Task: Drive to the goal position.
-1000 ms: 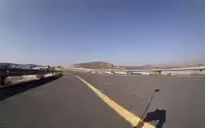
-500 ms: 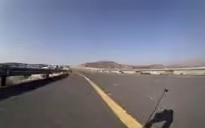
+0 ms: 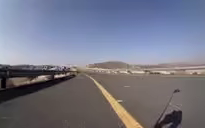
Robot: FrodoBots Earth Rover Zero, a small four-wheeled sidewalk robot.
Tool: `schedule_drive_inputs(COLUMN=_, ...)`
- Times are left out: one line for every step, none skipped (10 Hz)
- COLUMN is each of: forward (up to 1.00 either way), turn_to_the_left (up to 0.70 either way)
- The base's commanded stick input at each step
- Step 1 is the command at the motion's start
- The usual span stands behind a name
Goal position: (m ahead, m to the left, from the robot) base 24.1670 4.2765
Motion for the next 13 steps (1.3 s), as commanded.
schedule_drive_inputs(forward=0.85, turn_to_the_left=0.00)
schedule_drive_inputs(forward=0.85, turn_to_the_left=0.00)
schedule_drive_inputs(forward=0.85, turn_to_the_left=0.00)
schedule_drive_inputs(forward=0.85, turn_to_the_left=0.00)
schedule_drive_inputs(forward=0.85, turn_to_the_left=0.00)
schedule_drive_inputs(forward=0.85, turn_to_the_left=0.00)
schedule_drive_inputs(forward=0.85, turn_to_the_left=0.00)
schedule_drive_inputs(forward=0.85, turn_to_the_left=0.00)
schedule_drive_inputs(forward=0.85, turn_to_the_left=0.00)
schedule_drive_inputs(forward=0.85, turn_to_the_left=0.01)
schedule_drive_inputs(forward=0.85, turn_to_the_left=0.15)
schedule_drive_inputs(forward=0.85, turn_to_the_left=0.29)
schedule_drive_inputs(forward=0.85, turn_to_the_left=0.24)
